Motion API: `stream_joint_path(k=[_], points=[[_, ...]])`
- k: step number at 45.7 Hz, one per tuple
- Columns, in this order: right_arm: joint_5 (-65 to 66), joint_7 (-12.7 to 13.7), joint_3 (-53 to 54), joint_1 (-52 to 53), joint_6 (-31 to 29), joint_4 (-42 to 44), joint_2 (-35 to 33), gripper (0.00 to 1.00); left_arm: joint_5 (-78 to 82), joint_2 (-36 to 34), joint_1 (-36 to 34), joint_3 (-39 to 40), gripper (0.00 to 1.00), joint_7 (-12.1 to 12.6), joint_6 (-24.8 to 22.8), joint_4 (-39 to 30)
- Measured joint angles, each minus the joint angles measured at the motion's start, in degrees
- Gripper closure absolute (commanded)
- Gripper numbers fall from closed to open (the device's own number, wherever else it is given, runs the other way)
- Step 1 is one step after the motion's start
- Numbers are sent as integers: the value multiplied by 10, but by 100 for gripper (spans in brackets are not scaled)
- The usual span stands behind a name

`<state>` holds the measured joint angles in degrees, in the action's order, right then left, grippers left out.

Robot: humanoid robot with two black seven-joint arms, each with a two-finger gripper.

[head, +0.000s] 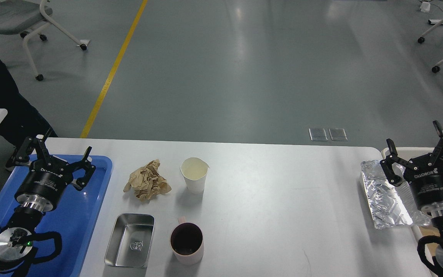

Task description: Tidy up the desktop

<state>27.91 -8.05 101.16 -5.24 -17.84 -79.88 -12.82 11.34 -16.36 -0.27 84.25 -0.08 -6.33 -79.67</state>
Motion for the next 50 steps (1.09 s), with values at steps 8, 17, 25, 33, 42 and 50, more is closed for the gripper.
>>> stream_joint_path(k=[8, 17, 25, 33, 42, 50], points=[[0, 5, -12, -2, -2, 1, 3, 0, 38, -71, -8, -81, 4, -3, 55, -2], [2, 3, -18, -2, -3, 1, 16, 0, 81, -157, -23, -158, 4, -14, 64, -21], [13, -1, -18, -2, -3, 1, 21, 0, 230, -179, -1, -167, 4, -101, 87, -30], [20, -1, -18, -4, -3, 0, 21, 0, 276, -261, 26, -174, 4, -110, 92, -65], [34, -2, -18, -3, -3, -1, 21, 0, 268, -360, 33, -191, 4, -81, 82, -83], [41, -2, -18, -1, -3, -1, 21, 0, 266, -433, 33, -227, 4, -54, 29, -83]])
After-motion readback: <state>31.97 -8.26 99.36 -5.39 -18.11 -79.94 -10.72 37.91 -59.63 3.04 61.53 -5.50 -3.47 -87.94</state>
